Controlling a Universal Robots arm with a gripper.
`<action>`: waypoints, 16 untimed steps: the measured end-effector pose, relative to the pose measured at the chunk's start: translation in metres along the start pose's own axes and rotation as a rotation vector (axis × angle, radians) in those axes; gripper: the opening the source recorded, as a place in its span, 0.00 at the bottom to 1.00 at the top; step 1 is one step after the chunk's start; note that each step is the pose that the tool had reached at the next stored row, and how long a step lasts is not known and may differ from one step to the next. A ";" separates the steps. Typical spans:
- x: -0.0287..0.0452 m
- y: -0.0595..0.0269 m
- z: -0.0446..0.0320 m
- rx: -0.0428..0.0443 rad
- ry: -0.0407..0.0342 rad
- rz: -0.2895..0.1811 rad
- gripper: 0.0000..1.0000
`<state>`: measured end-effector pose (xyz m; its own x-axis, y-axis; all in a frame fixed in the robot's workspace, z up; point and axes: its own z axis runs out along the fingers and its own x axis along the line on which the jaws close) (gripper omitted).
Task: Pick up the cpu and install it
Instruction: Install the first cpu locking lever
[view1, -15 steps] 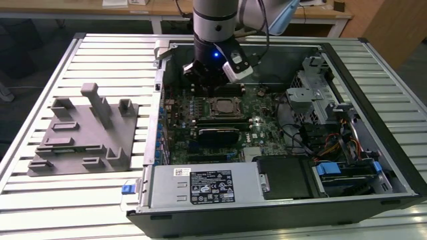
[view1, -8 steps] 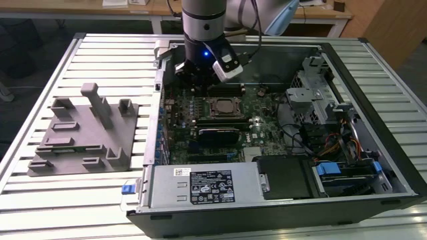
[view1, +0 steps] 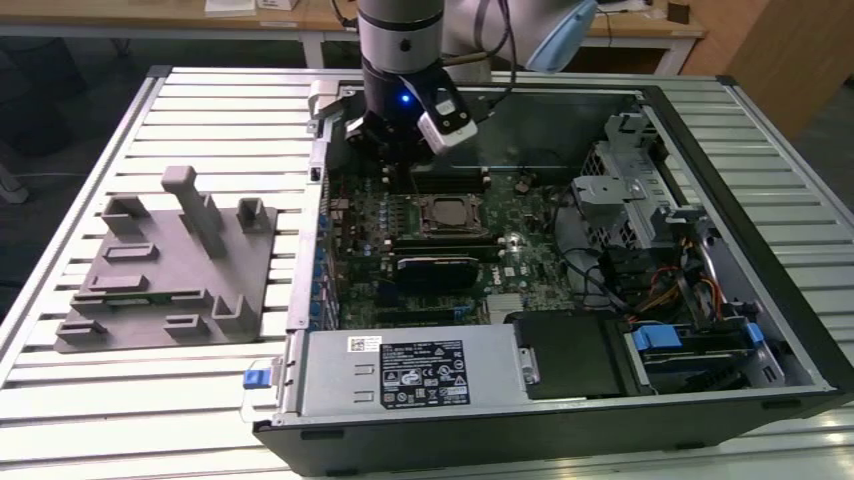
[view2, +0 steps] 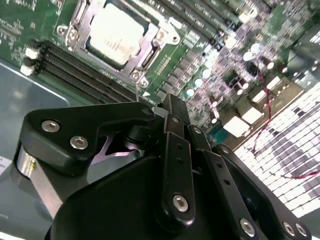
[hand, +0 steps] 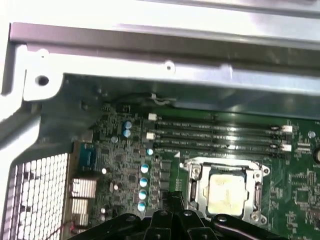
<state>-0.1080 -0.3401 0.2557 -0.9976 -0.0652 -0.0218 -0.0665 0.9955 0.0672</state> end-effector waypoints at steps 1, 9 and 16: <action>0.0006 0.0014 0.0000 0.0001 0.0001 0.000 0.11; 0.0036 0.0140 0.0009 0.0004 -0.0066 0.003 0.11; 0.0046 0.0192 0.0012 0.0006 -0.0088 0.005 0.11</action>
<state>-0.1139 -0.3213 0.2556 -0.9977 -0.0601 -0.0302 -0.0620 0.9958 0.0667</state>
